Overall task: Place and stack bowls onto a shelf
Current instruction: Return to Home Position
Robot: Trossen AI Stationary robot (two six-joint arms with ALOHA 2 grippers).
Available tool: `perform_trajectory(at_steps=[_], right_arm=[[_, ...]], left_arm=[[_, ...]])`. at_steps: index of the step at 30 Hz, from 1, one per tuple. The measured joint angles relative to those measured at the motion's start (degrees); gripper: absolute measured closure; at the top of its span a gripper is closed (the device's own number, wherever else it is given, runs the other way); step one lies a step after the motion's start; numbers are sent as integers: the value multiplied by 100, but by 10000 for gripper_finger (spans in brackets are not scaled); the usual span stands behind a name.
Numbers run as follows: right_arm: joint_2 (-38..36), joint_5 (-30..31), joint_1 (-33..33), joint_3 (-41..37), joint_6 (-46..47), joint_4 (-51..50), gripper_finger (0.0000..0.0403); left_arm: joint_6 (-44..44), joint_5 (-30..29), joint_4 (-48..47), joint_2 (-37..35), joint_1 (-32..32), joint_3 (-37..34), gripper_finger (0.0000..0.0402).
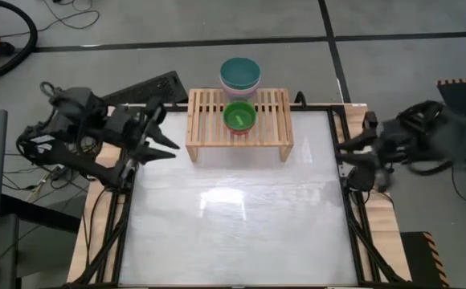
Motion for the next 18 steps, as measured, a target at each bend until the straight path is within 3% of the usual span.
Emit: perform_trajectory(at_steps=[3,5,10,18], right_arm=[[-367,-1457,-80,-70,-1125,842,264],[-667,-2093,-166,-289,-1751,1337,264],[-1765,-1952,-415,-1368,-1712,1744,264],[-3591,-2046,-621,-4165,-1887,3890,264]], left_arm=[[-208,-186,497,-275,15,-815,333],[-395,-427,1001,-436,64,-1427,333],[-1214,-201,2050,-1043,495,-2793,333],[-2363,-135,2580,-2089,1108,-4336,333]])
